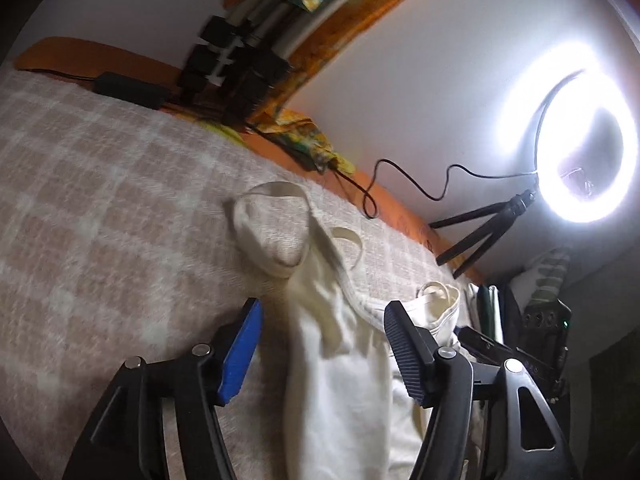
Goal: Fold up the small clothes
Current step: 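Grasp the strap end of the tank top with both tools, then fold the straps over onto the folded hem with both tools and release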
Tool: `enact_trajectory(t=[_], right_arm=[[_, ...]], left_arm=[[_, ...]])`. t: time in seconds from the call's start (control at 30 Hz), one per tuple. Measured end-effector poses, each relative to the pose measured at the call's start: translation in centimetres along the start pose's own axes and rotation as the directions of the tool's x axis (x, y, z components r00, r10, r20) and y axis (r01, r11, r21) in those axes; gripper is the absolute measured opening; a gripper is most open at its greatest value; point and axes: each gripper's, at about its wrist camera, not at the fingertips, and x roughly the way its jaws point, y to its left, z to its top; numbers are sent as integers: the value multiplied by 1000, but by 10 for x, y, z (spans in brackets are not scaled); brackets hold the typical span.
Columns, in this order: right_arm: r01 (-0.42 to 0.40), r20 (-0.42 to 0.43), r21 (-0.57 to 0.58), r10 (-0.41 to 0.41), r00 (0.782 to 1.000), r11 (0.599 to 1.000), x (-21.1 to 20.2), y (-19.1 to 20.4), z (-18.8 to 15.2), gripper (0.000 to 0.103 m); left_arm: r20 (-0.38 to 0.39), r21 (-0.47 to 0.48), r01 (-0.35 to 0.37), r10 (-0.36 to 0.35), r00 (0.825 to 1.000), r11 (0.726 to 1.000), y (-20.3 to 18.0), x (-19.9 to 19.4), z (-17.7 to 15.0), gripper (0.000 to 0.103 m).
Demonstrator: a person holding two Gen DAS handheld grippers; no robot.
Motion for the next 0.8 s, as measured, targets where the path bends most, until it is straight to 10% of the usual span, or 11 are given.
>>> enact_trajectory(t=[0.1,0.3,0.8], right_arm=[[10,-12,0,-10,1000,1000,11,1,10,30],[25,-48,-14,-26,998,1000,24,1,14,7],[40,48,-38,-39,998,998,-35,35,10,3]], left_arm=[[-8,29,-37,37,999,999,-6,12,5,60],[-27,25,-64,65,998,998,-4,29,15,2],[73,100,-29,22,997,995,-37,-27,8,0]])
